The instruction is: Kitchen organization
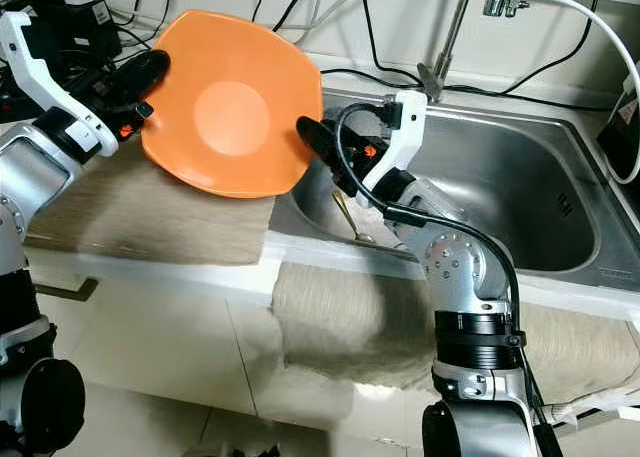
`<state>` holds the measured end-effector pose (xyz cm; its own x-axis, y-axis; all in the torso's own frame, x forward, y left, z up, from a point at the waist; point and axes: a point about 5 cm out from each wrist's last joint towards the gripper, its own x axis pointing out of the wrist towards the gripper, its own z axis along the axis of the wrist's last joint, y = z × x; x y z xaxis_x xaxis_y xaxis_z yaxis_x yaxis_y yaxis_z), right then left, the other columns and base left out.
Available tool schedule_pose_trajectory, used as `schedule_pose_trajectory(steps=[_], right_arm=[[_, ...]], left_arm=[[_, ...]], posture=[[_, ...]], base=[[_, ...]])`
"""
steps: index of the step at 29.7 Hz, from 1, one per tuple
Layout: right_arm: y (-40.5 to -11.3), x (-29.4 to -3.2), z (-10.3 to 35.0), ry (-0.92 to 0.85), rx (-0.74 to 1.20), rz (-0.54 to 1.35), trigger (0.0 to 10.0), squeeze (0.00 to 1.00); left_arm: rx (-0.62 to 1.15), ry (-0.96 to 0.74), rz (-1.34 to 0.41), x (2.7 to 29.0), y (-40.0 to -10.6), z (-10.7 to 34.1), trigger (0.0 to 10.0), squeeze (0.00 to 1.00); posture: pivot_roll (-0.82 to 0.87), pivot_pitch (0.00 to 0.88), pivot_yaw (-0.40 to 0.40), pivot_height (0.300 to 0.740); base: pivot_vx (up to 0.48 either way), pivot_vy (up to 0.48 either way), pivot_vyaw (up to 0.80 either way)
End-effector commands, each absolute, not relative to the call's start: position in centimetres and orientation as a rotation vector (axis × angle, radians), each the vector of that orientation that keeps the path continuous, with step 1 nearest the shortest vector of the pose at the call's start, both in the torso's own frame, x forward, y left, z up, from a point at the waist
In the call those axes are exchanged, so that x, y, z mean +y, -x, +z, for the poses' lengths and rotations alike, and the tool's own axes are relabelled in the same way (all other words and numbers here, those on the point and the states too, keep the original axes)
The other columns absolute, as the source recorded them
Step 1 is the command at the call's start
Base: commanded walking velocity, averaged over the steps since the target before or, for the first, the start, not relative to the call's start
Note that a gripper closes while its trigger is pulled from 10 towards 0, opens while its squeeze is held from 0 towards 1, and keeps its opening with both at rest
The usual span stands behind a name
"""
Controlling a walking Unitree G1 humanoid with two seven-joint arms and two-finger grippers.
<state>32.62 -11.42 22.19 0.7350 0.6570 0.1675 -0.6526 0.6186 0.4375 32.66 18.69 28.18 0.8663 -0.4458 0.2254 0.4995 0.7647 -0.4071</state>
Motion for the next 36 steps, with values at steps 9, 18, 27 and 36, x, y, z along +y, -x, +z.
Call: schedule_pose_trajectory(steps=[9,18,27,36], right_arm=[[-32.7,-11.8,21.8,-0.493,0.051,0.769,0.0,0.0],[-32.9,-12.5,21.8,-0.492,0.066,0.75,0.0,0.0],[-32.9,-12.9,22.5,-0.487,0.052,0.753,10.0,1.0],[-32.9,-13.0,22.4,-0.5,0.066,0.742,10.0,1.0]], left_arm=[[-0.222,0.459,-0.638,18.0,-31.6,30.5,0.0,0.0],[-0.237,0.446,-0.688,17.9,-31.1,30.5,0.0,0.0],[-0.239,0.439,-0.676,18.6,-31.3,30.4,0.0,0.0],[-0.24,0.443,-0.711,18.1,-31.0,30.3,0.0,0.0]], posture=[[-0.01,0.0,-0.041,0.74],[-0.02,0.0,-0.041,0.74],[-0.02,0.0,-0.04,0.74],[-0.02,0.0,-0.042,0.74]], base=[[0.0,0.0,0.0],[0.0,0.0,0.0],[0.0,0.0,0.0],[0.0,0.0,0.0]])
